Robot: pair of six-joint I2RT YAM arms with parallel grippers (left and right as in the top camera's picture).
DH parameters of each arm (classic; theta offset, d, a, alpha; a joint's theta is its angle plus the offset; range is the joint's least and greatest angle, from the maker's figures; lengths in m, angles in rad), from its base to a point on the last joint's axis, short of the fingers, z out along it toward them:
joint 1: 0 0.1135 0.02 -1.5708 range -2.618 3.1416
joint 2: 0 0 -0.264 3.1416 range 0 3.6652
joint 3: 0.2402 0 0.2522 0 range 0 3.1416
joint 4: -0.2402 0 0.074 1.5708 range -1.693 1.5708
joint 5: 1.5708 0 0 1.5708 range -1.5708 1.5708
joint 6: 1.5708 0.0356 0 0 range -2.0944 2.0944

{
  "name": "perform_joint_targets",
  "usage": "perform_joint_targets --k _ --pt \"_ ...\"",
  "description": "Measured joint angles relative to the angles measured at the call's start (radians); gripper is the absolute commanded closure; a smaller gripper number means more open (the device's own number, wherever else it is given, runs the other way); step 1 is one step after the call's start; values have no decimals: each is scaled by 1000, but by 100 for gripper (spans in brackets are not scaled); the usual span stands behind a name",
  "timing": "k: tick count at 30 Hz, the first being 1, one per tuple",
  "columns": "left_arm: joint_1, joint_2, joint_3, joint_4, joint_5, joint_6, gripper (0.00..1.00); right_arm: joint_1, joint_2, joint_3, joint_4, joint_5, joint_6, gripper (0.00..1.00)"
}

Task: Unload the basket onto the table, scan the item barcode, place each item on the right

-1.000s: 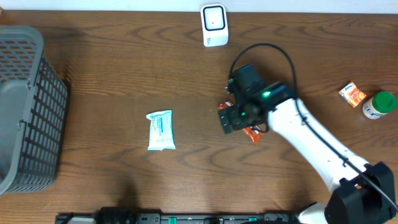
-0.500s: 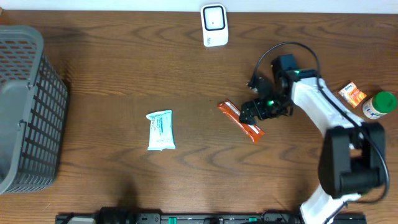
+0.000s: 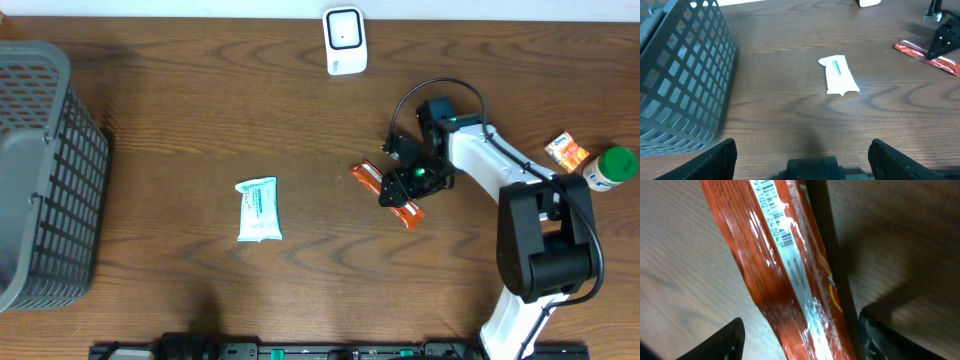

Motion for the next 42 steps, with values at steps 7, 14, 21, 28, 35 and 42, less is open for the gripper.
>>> perform_joint_targets --k 7,14,21,28,35,42 --pt "0 0 0 0 0 0 16 25 -43 -91 117 84 40 84" --pt "0 0 0 0 0 0 16 26 -47 -87 57 85 76 94" --pt "0 0 0 0 0 0 16 40 -103 -87 -21 154 95 99" --pt "0 0 0 0 0 0 16 108 -380 -55 -16 200 97 99" --pt "0 0 0 0 0 0 16 303 -656 -32 -31 235 82 99" --pt "0 0 0 0 0 0 16 444 -760 -32 -81 302 90 99"
